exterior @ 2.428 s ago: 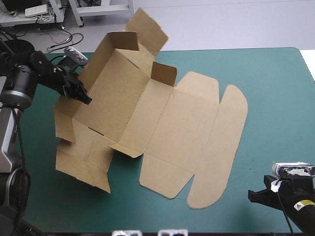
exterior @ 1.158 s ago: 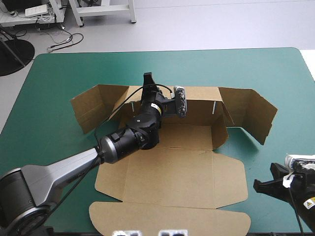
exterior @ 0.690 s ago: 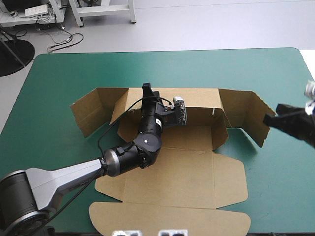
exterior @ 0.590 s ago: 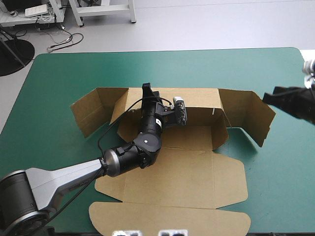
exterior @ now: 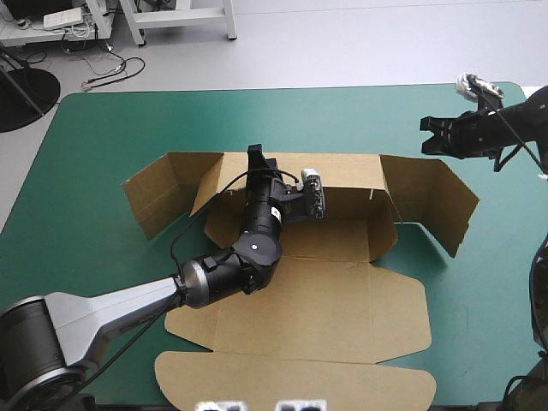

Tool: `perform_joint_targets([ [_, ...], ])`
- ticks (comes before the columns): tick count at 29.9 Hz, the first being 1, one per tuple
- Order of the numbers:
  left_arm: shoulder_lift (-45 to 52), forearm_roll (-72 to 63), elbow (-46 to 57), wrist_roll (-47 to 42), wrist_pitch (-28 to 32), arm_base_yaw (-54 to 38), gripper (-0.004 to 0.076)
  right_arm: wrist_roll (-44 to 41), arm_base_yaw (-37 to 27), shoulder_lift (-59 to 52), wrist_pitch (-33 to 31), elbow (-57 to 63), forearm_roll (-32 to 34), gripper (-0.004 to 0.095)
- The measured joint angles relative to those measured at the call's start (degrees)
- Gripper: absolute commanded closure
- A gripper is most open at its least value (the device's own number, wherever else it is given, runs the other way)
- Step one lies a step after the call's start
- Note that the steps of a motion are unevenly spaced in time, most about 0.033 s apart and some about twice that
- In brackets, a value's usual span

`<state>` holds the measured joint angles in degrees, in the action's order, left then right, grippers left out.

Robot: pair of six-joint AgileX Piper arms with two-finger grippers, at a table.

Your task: Fold the box

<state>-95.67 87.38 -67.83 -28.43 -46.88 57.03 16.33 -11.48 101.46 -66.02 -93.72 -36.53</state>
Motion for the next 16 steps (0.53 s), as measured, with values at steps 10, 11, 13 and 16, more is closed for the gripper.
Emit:
perform_joint_targets([
  [10, 0.0, 0.06, 0.0, -0.1, -0.76, 0.0, 0.0733, 1.03, 1.77, -1.46, -4.1, 1.35, 2.63, 0.0923],
  [11, 0.0, 0.06, 0.0, -0.1, -0.82, 0.0, 0.0733, 1.03, 1.77, -2.39, -4.1, 2.07, 2.63, 0.0923],
  [13, 0.0, 0.06, 0.0, -0.16, -0.89, 0.0, 0.0733, 1.71, 1.84, -4.66, -4.1, 4.66, 2.71, 0.0923],
  [16, 0.0, -0.28, 0.0, -0.2, -0.91, 0.02, 0.0733, 3.51, 1.88, -7.91, -4.1, 9.67, 2.99, 0.0923],
])
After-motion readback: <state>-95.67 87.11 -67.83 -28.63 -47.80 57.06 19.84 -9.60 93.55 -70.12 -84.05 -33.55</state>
